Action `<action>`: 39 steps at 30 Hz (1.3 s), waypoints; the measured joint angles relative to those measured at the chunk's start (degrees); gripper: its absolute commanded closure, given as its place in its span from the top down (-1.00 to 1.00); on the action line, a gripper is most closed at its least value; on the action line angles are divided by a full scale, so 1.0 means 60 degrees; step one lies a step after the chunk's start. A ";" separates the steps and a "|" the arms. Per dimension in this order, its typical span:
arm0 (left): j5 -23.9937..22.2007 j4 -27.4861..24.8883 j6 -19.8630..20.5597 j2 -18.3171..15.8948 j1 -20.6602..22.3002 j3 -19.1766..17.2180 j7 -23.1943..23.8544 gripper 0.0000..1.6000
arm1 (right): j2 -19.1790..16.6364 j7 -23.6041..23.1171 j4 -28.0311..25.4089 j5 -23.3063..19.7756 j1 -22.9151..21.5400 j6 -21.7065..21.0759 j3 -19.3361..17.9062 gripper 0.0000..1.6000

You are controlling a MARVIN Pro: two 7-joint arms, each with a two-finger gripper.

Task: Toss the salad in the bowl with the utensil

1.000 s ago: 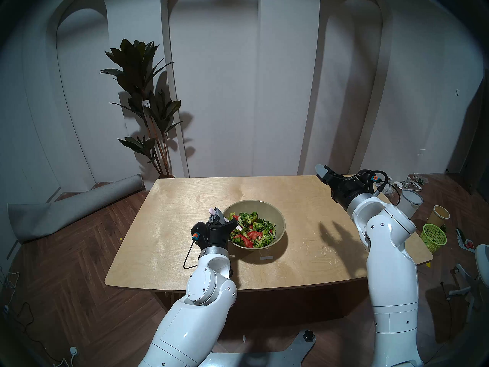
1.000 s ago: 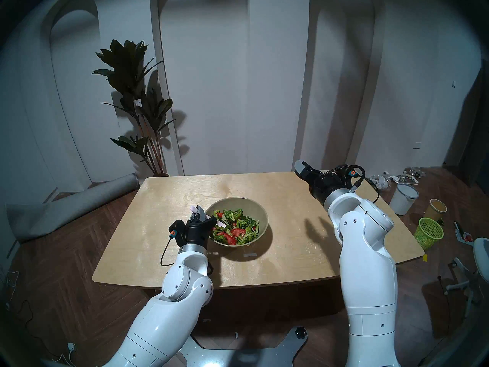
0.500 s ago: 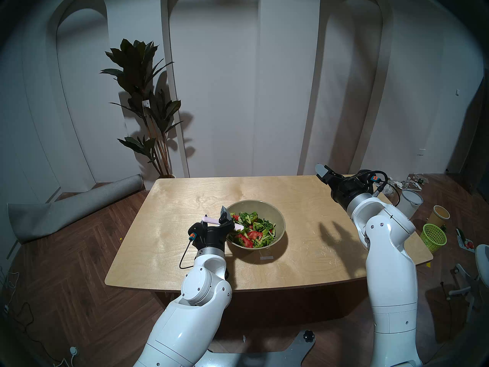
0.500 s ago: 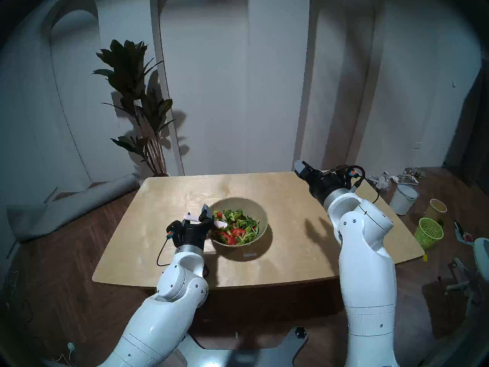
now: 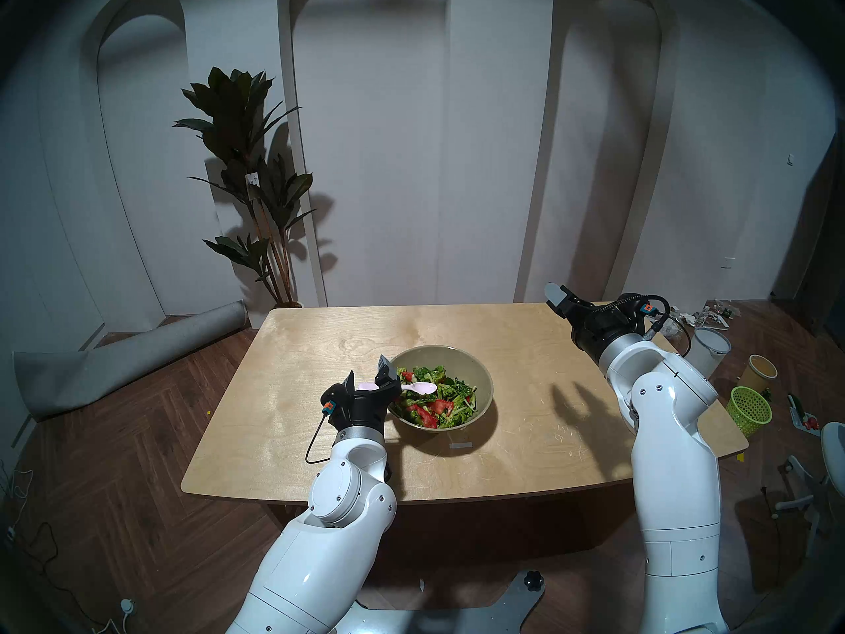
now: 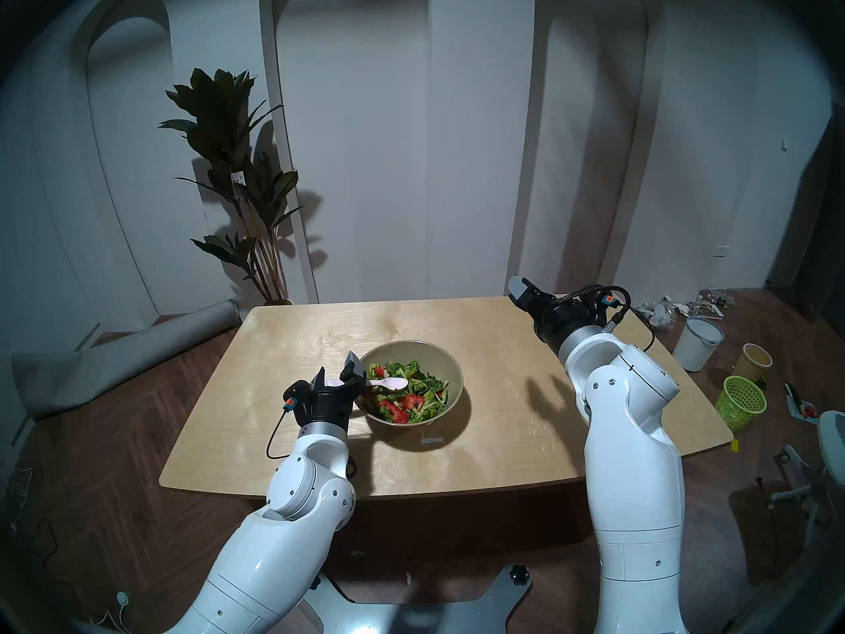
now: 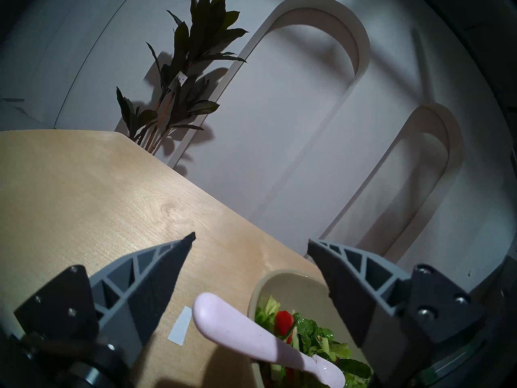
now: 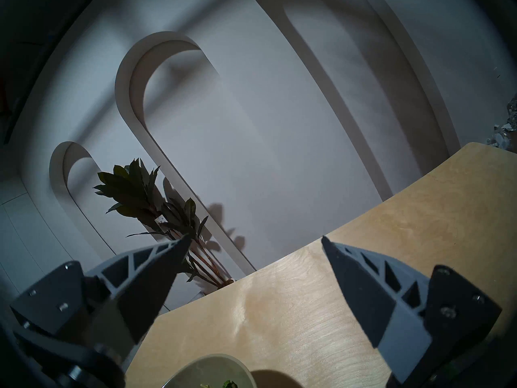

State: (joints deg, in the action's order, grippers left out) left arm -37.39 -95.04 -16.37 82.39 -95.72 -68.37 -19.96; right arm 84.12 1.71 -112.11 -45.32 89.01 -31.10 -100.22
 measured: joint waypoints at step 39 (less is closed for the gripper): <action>0.3086 -0.1700 0.2010 -0.3406 0.0371 -0.1118 0.1335 1.00 | -0.2548 -0.1976 -0.0619 0.3372 0.1099 -0.0006 0.0037 1.00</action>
State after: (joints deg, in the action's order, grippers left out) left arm -18.87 -105.24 -4.31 61.95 -93.50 -75.08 -11.95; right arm 68.83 -10.15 -115.83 -25.09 95.60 -31.13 -99.99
